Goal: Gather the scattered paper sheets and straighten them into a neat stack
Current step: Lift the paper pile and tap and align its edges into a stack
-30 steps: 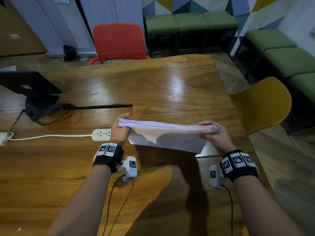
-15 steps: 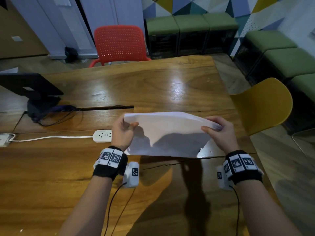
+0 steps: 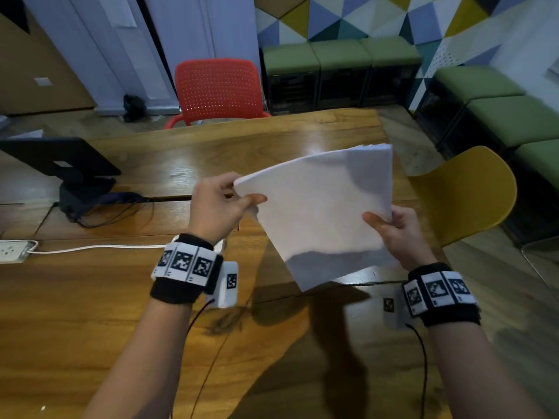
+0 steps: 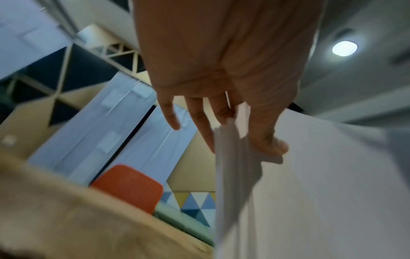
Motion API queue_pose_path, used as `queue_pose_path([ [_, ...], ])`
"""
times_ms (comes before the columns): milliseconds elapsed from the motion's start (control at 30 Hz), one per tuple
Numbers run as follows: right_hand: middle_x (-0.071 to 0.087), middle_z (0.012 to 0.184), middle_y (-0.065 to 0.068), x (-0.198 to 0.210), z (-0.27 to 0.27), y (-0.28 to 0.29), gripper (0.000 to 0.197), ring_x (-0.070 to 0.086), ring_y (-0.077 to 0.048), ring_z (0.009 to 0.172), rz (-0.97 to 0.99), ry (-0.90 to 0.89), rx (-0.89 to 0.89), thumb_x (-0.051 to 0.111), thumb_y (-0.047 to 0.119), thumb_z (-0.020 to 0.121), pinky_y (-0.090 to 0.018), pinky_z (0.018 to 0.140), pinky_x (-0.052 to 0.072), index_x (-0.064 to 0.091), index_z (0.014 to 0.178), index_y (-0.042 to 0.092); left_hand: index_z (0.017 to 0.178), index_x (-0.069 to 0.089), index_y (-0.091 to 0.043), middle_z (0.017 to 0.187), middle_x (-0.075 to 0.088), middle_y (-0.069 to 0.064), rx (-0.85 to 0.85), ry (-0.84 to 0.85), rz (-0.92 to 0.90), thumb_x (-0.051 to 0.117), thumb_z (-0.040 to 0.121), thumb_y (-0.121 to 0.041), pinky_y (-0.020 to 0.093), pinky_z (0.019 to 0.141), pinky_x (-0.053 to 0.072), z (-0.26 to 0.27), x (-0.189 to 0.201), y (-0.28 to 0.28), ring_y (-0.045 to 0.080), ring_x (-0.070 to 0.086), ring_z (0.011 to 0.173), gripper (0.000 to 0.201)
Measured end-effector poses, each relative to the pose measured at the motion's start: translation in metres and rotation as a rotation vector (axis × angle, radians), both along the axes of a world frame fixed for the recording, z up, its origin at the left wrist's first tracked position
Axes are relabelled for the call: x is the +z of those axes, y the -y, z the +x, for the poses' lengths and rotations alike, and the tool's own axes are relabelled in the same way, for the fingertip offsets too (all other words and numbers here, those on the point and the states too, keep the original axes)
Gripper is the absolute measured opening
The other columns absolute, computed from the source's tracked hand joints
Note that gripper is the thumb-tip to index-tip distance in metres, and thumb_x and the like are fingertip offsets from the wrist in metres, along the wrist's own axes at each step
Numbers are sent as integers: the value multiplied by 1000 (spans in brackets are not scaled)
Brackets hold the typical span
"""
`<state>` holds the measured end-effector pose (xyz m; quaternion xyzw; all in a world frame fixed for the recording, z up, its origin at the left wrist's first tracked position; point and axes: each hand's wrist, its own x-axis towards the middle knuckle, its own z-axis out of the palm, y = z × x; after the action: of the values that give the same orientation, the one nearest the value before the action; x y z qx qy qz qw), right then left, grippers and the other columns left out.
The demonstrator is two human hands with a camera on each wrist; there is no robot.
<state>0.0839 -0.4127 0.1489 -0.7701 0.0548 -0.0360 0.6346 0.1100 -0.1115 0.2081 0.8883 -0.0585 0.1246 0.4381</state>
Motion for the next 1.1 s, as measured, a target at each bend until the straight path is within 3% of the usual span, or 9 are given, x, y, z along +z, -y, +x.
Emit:
queue_pose_path([
  [67, 74, 70, 14, 2, -3, 0, 16, 68, -2, 67, 62, 27, 5, 61, 2, 87, -21, 66, 55, 69, 83, 15, 87, 69, -5, 81, 71, -1, -41, -84, -374, 80, 72, -9, 33, 77, 58, -5, 1, 1, 11, 68, 77, 20],
  [167, 74, 73, 12, 11, -9, -6, 16, 68, -3, 68, 153, 74, 8, 58, -1, 89, -17, 62, 54, 67, 83, 10, 87, 64, -10, 77, 74, -8, -120, -114, -721, 70, 77, 0, 26, 72, 58, -9, 0, 8, 7, 69, 76, 15],
  [267, 75, 78, 10, 14, -13, -13, 17, 69, -3, 75, 201, 63, 29, 65, -4, 82, -18, 66, 55, 66, 88, 11, 88, 66, -13, 80, 76, -9, -129, -255, -667, 69, 78, 8, 22, 69, 57, -14, -18, 22, 6, 71, 79, 24],
  [400, 72, 96, 2, 2, -17, -28, 38, 70, -13, 93, 227, -13, 39, 76, -9, 69, -25, 81, 58, 67, 96, 16, 104, 68, 0, 94, 74, 3, 46, -427, -652, 77, 69, 11, 42, 81, 60, -25, -65, 31, 11, 72, 83, 38],
  [467, 72, 101, -2, -3, -18, -35, 39, 69, -17, 99, 223, -13, 95, 74, -10, 70, -25, 80, 57, 69, 96, 19, 106, 69, -2, 101, 73, 13, 116, -437, -690, 75, 68, 14, 42, 83, 59, -30, -75, 32, 21, 71, 91, 42],
  [700, 76, 89, 11, 8, -10, -38, 29, 71, -6, 87, 235, 52, 67, 73, 2, 75, -19, 72, 55, 69, 96, 21, 70, 54, -8, 60, 59, -6, 272, -106, -921, 44, 56, 2, 14, 52, 43, -32, -50, 42, 1, 54, 55, 20],
  [833, 76, 88, 7, 16, -11, -34, 34, 70, -8, 86, 257, 65, 95, 76, 12, 65, -20, 72, 55, 68, 98, 13, 86, 55, -13, 80, 55, 9, 189, -13, -869, 47, 62, -1, 20, 62, 44, -28, -43, 35, 12, 53, 71, 27],
  [966, 72, 85, 3, 21, -10, -42, 19, 66, -2, 76, 239, 118, 68, 63, 5, 85, -17, 64, 52, 66, 104, 1, 93, 57, -15, 94, 58, 19, 146, 64, -751, 54, 66, -9, 27, 70, 46, -31, -39, 40, 15, 57, 80, 28],
  [1100, 64, 92, -11, 25, -11, -46, 21, 60, -9, 73, 124, 254, -8, 48, 12, 98, -20, 56, 49, 63, 112, 8, 105, 55, -14, 91, 52, 4, 171, 135, -662, 57, 81, -3, 21, 71, 42, -30, -39, 39, 5, 47, 71, 27],
])
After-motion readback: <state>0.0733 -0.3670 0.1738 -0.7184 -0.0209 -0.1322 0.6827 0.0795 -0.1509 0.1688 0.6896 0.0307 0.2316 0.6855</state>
